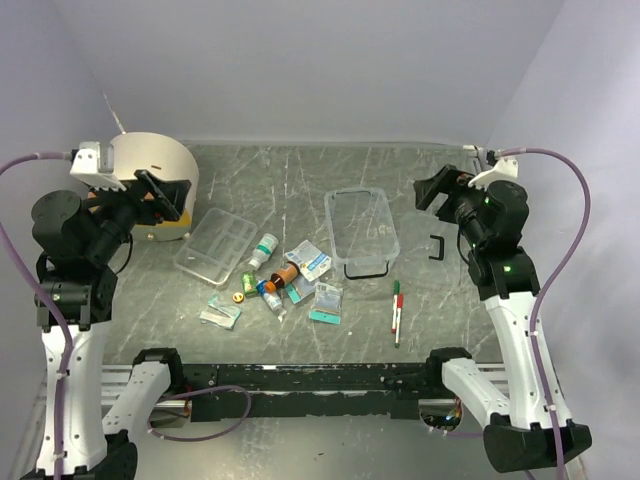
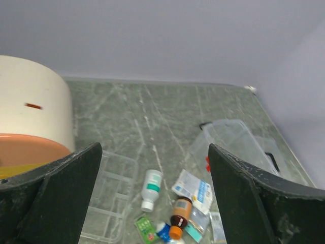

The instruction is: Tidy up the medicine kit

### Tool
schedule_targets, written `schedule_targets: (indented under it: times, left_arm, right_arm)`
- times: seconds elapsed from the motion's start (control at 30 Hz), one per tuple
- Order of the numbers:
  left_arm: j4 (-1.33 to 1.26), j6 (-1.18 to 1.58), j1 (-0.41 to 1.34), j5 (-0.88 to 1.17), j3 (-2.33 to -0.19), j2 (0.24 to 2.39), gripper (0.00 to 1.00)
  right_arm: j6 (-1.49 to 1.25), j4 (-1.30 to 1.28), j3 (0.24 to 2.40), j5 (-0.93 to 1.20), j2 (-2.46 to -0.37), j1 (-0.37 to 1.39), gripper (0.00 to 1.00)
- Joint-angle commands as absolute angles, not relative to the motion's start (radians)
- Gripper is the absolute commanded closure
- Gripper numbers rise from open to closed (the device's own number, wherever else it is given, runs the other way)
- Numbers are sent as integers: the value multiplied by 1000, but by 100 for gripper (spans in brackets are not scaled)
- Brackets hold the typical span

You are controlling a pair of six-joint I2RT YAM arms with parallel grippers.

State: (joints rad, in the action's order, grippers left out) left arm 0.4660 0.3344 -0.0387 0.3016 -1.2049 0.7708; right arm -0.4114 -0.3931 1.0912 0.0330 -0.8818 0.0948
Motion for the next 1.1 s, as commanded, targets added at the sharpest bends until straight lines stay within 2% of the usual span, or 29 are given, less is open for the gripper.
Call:
schedule_targets:
  times: [0.0, 0.2, 0.43, 0.63, 0.8, 0.9, 1.07]
  left_arm:
    - [375, 394, -48, 556, -1145, 761, 3]
    - [278, 390, 70, 760, -1015, 707, 3]
    - [339, 340, 157, 719, -951, 655, 4]
    - [268, 415, 167, 570, -857, 666, 8]
    - [163, 463, 168, 603, -810, 725, 13]
    - [139, 456, 169, 575, -804, 752, 15]
    - [169, 435, 169, 537, -805, 767, 16]
  right_arm:
    - [-452, -340, 1047, 188, -876, 60, 10]
    - [-506, -204, 944, 455, -876, 41, 11]
    - [-635, -50, 889, 650, -983, 66, 27]
    - [-598, -33, 944, 436, -1148, 330, 31]
    - [-584, -71, 1045, 274, -1310, 517, 38]
    - [-582, -80, 1072, 208, -1377, 586, 43]
    - [-593, -122, 1098, 130, -1458, 659, 44]
